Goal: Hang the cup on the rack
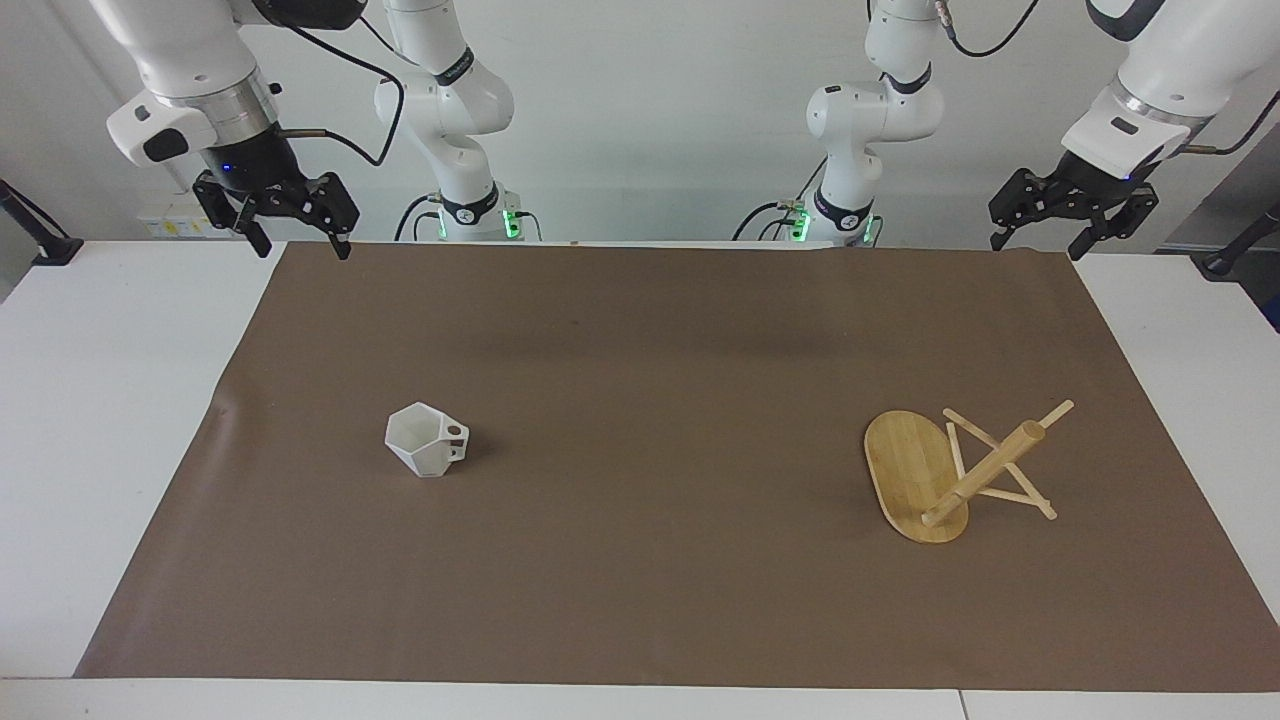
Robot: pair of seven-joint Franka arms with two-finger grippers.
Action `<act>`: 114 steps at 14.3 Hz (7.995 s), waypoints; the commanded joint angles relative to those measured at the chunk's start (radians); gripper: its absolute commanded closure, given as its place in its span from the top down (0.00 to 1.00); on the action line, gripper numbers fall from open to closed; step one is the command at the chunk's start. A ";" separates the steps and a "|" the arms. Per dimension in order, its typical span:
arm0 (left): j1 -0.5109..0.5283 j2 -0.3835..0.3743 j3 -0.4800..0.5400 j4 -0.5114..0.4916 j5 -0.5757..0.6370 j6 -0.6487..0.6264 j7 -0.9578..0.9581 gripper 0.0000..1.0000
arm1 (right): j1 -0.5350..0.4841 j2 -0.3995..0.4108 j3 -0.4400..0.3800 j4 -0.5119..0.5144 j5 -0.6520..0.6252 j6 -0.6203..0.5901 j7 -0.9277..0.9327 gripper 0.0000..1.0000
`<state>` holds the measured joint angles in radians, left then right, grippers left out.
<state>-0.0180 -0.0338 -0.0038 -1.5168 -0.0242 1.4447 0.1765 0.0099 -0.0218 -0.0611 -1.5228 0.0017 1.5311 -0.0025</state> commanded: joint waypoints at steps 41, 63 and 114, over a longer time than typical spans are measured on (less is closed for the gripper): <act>0.010 -0.014 0.002 -0.016 -0.008 0.000 0.012 1.00 | -0.013 -0.021 -0.008 -0.023 0.018 -0.012 -0.019 1.00; 0.010 -0.014 0.002 -0.016 -0.008 0.000 0.011 1.00 | -0.013 -0.038 -0.008 -0.065 0.017 0.024 -0.025 1.00; 0.010 -0.014 0.002 -0.016 -0.008 0.000 0.012 1.00 | -0.002 0.198 0.034 -0.531 0.018 0.825 0.045 0.86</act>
<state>-0.0169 -0.0338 -0.0006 -1.5168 -0.0242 1.4440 0.1766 0.0106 0.1756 -0.0343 -2.0430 0.0018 2.3296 0.0306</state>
